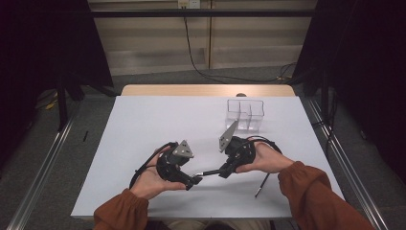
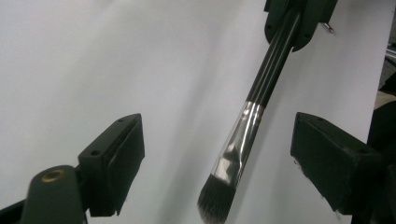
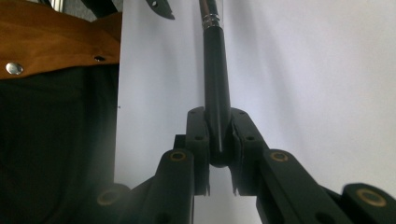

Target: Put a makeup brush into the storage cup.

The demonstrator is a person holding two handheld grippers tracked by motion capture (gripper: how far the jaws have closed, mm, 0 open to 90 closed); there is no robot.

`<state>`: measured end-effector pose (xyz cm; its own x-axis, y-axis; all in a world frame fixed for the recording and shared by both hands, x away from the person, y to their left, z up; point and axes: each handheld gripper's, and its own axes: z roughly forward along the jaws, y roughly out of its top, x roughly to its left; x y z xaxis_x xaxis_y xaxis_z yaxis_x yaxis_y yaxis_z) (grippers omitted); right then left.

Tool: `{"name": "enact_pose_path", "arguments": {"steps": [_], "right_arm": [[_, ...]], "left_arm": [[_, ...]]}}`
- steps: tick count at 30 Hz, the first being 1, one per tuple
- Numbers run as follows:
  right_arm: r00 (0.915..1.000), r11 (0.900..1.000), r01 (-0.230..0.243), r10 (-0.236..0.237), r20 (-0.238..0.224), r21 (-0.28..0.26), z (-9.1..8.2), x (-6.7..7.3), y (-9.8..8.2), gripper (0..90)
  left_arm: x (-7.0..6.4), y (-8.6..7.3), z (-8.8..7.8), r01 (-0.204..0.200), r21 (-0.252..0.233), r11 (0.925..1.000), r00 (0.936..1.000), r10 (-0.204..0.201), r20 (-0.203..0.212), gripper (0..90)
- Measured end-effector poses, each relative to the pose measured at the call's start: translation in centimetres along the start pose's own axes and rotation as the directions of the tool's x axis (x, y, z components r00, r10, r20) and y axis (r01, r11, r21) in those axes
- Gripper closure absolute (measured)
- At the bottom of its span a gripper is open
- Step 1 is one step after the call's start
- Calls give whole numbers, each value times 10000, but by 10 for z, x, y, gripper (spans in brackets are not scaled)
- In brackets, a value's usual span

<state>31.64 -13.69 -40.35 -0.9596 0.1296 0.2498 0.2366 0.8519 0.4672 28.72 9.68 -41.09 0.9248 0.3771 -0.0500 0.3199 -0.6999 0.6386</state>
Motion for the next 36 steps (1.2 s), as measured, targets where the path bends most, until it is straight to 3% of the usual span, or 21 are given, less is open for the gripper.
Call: {"name": "enact_pose_path", "arguments": {"steps": [2,4,10,11,19,27,30,36], "right_arm": [[10000,10000,-43,43,57,-43,-2,0,-2,797],[9997,9997,-216,217,145,-74,-4,1,-4,797],[9978,9974,-471,496,442,-545,-7,-2,-15,797],[9974,9969,-529,556,467,-575,-7,-2,-17,797],[9928,9900,-849,936,742,-1128,-13,1,-30,797],[9884,9792,-930,1126,1019,-1806,-16,6,-41,798],[9834,9761,-1005,1269,1299,-1925,-13,9,-45,797],[9770,9467,-1204,1664,1337,-2987,-16,12,-53,797]], "left_arm": [[0,-2,-1,234,-164,9996,9997,-235,-50,134],[1,-4,-4,156,-237,9996,9999,-158,-71,114],[2,-14,-9,580,-592,9966,9981,-591,-161,88],[3,-16,-10,499,-604,9969,9986,-509,-161,81],[8,-32,-21,1029,-1375,9852,9940,-1070,-231,44],[8,-40,-26,1148,-2044,9721,9888,-1316,-705,44],[7,-42,-28,1039,-2150,9711,9872,-1270,-966,45],[6,-48,-31,1027,-2534,9619,9843,-1350,-1136,44]]}}
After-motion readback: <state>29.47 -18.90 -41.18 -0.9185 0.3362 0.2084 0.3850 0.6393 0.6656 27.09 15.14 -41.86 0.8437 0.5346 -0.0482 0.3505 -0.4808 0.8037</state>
